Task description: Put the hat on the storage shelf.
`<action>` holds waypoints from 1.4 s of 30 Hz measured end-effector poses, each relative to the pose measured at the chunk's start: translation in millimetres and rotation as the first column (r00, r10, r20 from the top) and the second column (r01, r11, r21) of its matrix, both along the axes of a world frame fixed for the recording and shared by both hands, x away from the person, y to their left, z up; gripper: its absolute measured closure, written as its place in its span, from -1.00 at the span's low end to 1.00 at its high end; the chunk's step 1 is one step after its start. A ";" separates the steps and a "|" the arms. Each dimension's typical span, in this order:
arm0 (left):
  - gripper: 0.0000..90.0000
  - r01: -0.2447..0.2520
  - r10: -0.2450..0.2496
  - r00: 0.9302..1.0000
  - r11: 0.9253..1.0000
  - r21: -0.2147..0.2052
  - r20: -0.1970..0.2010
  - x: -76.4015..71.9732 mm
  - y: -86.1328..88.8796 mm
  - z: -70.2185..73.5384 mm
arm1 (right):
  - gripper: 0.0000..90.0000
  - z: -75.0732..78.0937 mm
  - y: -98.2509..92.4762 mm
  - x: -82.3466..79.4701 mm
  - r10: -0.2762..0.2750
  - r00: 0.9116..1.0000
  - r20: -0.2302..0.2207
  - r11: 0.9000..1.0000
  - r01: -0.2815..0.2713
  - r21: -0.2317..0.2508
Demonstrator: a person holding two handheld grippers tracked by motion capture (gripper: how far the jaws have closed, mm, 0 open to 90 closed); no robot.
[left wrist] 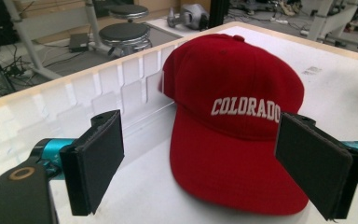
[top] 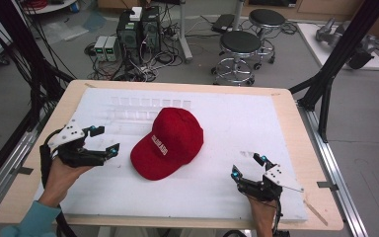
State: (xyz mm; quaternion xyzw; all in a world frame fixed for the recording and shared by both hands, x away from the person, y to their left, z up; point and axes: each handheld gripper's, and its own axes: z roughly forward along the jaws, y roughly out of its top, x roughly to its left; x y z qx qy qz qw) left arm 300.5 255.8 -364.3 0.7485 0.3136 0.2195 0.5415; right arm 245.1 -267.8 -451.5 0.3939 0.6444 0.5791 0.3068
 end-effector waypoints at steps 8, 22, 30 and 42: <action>-0.64 0.060 -0.058 0.998 0.997 0.056 -0.024 14.5 -28.7 16.5 | -0.77 -0.1 0.2 -0.4 -0.004 1.000 0.002 1.000 0.004 0.000; -0.64 0.146 -0.135 0.986 0.981 0.125 -0.098 43.5 -79.3 28.0 | -0.77 -0.1 0.1 -0.5 -0.001 1.000 0.006 1.000 0.001 0.000; -0.64 0.171 -0.148 0.978 0.971 0.167 -0.145 61.2 -111.8 30.5 | -0.77 -0.1 0.4 -0.8 0.000 1.000 0.008 1.000 0.000 -0.001; -0.65 0.142 -0.077 0.973 0.943 0.302 -0.218 82.2 -151.5 21.3 | -0.77 -0.2 -0.2 -0.5 0.002 1.000 0.010 1.000 -0.002 0.000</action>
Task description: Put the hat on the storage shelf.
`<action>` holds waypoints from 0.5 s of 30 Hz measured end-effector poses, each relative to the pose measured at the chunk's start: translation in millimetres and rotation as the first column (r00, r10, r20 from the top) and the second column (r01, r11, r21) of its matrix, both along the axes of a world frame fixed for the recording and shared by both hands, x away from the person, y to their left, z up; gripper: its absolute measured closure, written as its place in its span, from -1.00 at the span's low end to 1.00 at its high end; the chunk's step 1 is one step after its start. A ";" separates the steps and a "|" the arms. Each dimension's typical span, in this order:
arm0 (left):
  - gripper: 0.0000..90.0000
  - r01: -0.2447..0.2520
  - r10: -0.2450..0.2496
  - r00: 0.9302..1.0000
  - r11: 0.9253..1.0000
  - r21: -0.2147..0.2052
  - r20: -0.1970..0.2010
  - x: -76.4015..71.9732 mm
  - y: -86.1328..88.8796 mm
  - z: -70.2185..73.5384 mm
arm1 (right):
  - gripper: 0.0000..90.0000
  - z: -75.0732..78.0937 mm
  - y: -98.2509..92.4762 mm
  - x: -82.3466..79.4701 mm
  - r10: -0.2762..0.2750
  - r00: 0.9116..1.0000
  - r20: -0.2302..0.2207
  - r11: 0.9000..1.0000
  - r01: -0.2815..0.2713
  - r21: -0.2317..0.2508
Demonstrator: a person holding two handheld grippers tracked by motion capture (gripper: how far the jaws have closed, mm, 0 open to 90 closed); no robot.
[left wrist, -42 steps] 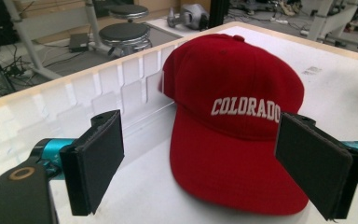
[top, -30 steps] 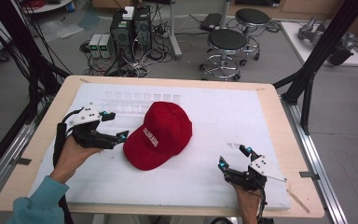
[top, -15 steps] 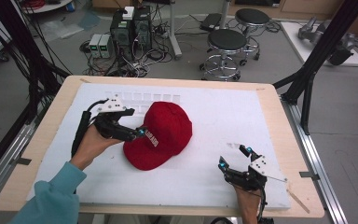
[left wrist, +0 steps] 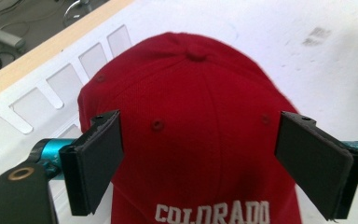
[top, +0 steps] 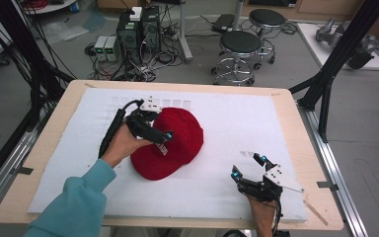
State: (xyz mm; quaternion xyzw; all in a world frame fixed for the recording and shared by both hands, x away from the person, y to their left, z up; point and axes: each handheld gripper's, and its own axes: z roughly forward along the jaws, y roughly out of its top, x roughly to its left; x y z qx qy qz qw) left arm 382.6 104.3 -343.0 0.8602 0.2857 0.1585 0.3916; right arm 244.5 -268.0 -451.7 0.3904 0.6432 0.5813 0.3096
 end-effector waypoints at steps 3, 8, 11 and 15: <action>-0.65 -0.001 0.001 1.000 1.000 0.019 -0.004 1.9 -3.9 -3.9 | -0.77 0.0 0.1 0.0 0.000 1.000 -0.004 1.000 0.000 0.007; -0.65 -0.016 0.017 1.000 0.998 0.060 -0.004 3.3 -10.5 -8.8 | -0.77 0.0 -0.4 0.4 -0.003 1.000 -0.001 1.000 0.003 0.008; -0.64 -0.022 0.022 1.000 0.997 0.070 0.000 2.8 -13.5 -12.3 | -0.77 -0.1 -0.3 0.1 -0.002 1.000 0.000 1.000 0.002 0.009; -0.64 -0.020 0.020 1.000 0.996 0.092 -0.004 3.8 -16.9 -17.8 | -0.77 0.0 -1.0 0.2 -0.005 1.000 -0.004 1.000 0.005 0.015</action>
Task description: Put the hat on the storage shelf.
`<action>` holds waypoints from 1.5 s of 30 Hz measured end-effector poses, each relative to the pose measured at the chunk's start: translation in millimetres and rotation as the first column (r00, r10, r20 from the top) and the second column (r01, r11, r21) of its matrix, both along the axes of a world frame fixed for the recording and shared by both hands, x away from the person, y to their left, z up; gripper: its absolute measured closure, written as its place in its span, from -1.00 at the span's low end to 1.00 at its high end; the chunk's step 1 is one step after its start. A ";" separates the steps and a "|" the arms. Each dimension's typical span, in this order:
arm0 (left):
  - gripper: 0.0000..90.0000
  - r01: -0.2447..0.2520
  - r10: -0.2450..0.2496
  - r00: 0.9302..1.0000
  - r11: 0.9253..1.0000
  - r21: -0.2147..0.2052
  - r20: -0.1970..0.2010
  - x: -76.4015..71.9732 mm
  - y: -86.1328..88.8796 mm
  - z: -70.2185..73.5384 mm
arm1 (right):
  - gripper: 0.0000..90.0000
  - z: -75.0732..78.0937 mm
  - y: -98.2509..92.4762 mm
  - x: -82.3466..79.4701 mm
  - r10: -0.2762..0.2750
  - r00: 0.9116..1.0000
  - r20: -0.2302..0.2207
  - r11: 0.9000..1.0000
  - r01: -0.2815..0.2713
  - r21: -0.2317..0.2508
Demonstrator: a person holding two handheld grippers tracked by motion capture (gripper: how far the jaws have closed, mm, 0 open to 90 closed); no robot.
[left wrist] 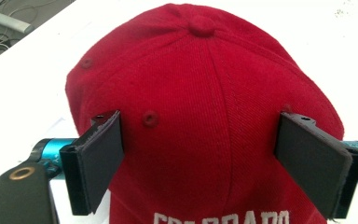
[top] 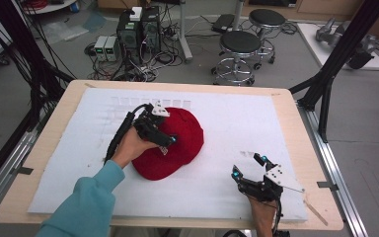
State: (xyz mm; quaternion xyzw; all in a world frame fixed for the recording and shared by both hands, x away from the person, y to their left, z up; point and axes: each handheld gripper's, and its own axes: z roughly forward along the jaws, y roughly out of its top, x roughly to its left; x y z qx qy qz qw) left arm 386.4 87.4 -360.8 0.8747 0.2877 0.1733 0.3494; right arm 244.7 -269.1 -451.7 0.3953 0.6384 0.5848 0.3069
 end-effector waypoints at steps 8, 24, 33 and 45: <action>-0.63 -0.010 0.010 1.000 1.000 0.010 -0.019 4.8 -5.4 -12.4 | -0.77 -0.2 0.0 -0.6 -0.001 1.000 0.006 1.000 0.001 0.002; 0.09 0.040 -0.038 0.999 0.998 0.057 -0.031 8.7 -13.7 -23.0 | -0.77 -0.2 -0.4 -0.3 0.002 1.000 0.006 1.000 -0.002 0.001; 0.86 0.035 -0.034 0.999 0.997 0.069 -0.008 7.7 -11.0 -20.6 | -0.77 -0.3 -0.5 -0.3 0.001 1.000 0.005 1.000 -0.001 0.003; 0.91 0.031 -0.032 0.999 0.997 0.071 0.009 4.8 -8.8 -16.8 | -0.77 -0.3 -0.6 -0.3 0.001 1.000 0.004 1.000 -0.001 0.004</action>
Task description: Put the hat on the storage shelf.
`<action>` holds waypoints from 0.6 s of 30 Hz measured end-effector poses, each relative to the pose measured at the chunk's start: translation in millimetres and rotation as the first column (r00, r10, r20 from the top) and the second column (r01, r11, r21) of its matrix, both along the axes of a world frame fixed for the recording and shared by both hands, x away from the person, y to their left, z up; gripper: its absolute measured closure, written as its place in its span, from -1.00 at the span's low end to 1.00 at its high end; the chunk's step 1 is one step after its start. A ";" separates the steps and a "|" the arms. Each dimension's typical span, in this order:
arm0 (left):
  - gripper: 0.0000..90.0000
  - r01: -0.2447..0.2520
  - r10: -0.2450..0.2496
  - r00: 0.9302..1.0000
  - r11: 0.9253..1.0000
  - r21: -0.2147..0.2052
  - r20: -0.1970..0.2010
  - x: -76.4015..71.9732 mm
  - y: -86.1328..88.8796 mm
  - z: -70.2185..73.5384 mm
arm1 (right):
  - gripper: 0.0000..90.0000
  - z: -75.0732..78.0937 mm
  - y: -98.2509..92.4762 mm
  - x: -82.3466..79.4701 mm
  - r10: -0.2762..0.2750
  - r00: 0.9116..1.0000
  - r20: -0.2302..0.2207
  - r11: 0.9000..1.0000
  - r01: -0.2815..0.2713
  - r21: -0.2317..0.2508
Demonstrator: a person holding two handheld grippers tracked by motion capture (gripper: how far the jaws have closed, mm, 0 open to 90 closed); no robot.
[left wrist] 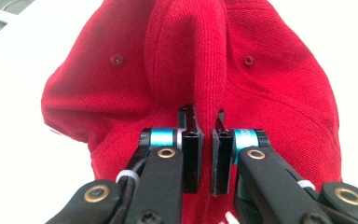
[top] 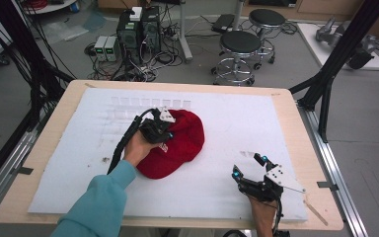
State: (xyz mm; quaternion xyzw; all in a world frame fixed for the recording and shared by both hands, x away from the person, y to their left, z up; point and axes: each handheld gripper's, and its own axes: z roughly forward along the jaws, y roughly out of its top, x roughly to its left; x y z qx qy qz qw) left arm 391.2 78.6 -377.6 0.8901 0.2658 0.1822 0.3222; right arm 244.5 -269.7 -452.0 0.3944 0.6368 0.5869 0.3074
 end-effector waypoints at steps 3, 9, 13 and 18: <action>0.92 0.001 -0.001 1.000 1.000 -0.025 0.009 -2.3 2.3 4.0 | -0.77 0.0 0.0 -0.1 -0.002 1.000 -0.001 1.000 0.002 0.000; 0.93 0.028 -0.024 0.998 0.997 -0.079 0.050 -7.9 8.1 13.6 | -0.77 0.1 0.1 -0.3 -0.008 1.000 -0.002 1.000 0.008 0.004; 0.93 0.050 -0.042 0.996 0.991 -0.123 0.073 -12.6 11.2 20.5 | -0.77 0.4 -0.6 0.8 -0.012 1.000 -0.015 1.000 0.012 0.009; 0.93 0.088 -0.068 0.993 0.973 -0.211 0.099 -18.6 15.1 29.4 | -0.77 0.9 -0.8 2.7 -0.023 0.999 -0.031 1.000 0.024 0.017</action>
